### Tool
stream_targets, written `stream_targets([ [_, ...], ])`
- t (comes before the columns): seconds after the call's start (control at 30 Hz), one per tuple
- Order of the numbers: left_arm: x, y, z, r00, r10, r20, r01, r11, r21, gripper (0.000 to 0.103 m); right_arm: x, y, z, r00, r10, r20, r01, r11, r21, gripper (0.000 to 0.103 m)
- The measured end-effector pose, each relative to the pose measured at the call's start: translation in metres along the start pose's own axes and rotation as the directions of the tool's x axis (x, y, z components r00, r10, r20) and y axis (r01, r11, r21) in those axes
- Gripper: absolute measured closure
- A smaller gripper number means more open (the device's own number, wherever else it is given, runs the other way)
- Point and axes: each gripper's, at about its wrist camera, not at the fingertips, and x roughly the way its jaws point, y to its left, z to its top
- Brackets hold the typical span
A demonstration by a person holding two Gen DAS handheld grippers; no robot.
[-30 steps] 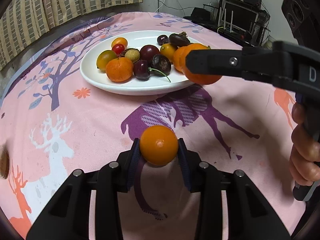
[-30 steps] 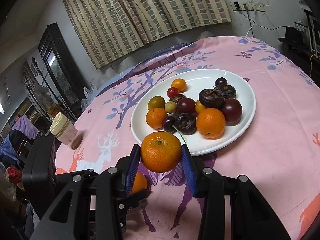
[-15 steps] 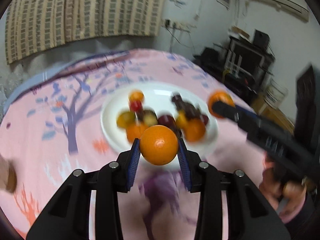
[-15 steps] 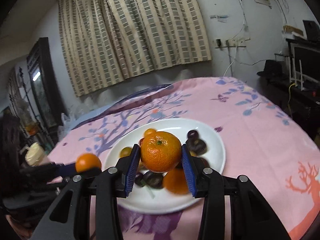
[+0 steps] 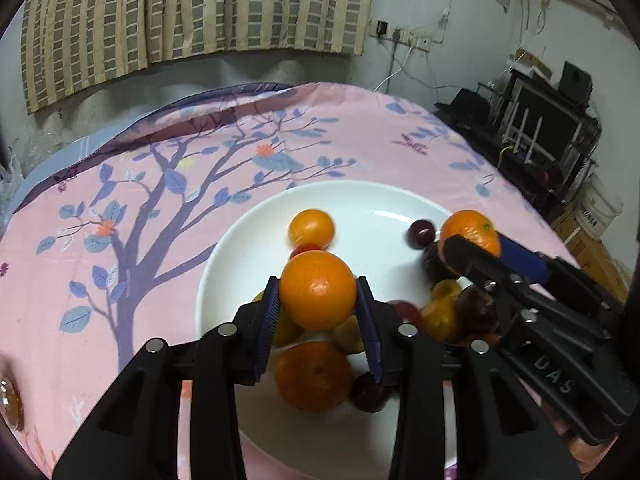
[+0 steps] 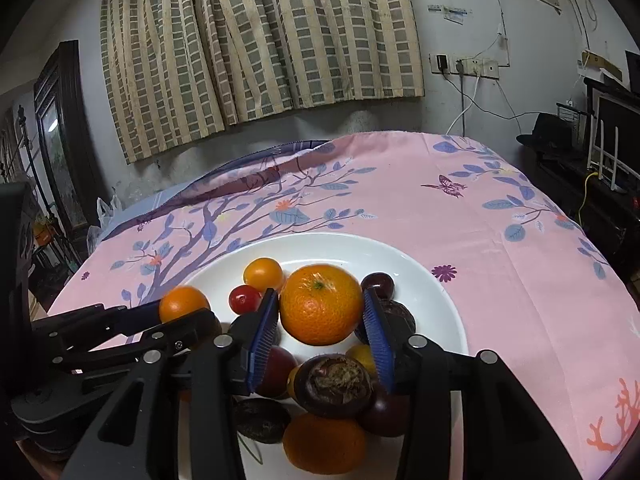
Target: Organize fruits
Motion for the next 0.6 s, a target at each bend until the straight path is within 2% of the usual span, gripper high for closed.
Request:
stream_targets([
  [0.07, -0.010, 0.000, 0.000, 0.999, 0.042, 0.024, -0.042, 0.999, -0.001, 0.045, -0.015, 0.003, 0.002, 1.000, -0.006, 0.022, 0.006, 1.000, -0.011, 0.044],
  [0.1, -0.018, 0.000, 0.001, 0.996, 0.072, 0.044, -0.072, 0.997, -0.003, 0.040, -0.023, 0.004, 0.003, 0.999, -0.004, 0.033, 0.005, 1.000, -0.011, 0.037],
  [0.13, -0.028, 0.002, 0.002, 0.993, 0.096, 0.066, -0.096, 0.995, -0.006, 0.029, -0.037, 0.003, 0.005, 0.999, 0.005, 0.051, -0.005, 1.000, -0.002, 0.026],
  [0.17, -0.042, 0.003, 0.002, 0.989, 0.117, 0.095, -0.116, 0.993, -0.017, 0.017, -0.045, 0.002, 0.005, 0.998, 0.012, 0.057, -0.013, 1.000, 0.008, 0.020],
  [0.23, -0.065, 0.007, 0.000, 0.982, 0.134, 0.136, -0.130, 0.991, -0.038, 0.006, -0.067, -0.001, 0.003, 0.997, 0.037, 0.070, -0.040, 0.999, 0.036, 0.011],
  [0.33, -0.099, 0.010, -0.011, 0.975, 0.141, 0.169, -0.137, 0.990, -0.037, 0.005, -0.098, 0.002, -0.012, 0.996, 0.036, 0.087, -0.039, 0.998, 0.039, 0.004],
  [0.43, -0.122, 0.009, -0.030, 0.974, 0.145, 0.174, -0.143, 0.989, -0.021, 0.005, -0.121, 0.004, -0.040, 0.997, 0.040, 0.066, -0.043, 0.998, 0.039, 0.004],
  [0.53, -0.138, 0.013, -0.068, 0.981, 0.117, 0.152, -0.113, 0.993, -0.037, 0.005, -0.134, 0.005, -0.073, 0.999, 0.034, 0.008, -0.034, 0.998, 0.047, 0.004],
  [0.6, -0.141, 0.016, -0.092, 0.984, 0.122, 0.127, -0.118, 0.992, -0.038, 0.005, -0.141, 0.013, -0.092, 1.000, -0.005, -0.019, 0.005, 1.000, -0.007, 0.004],
])
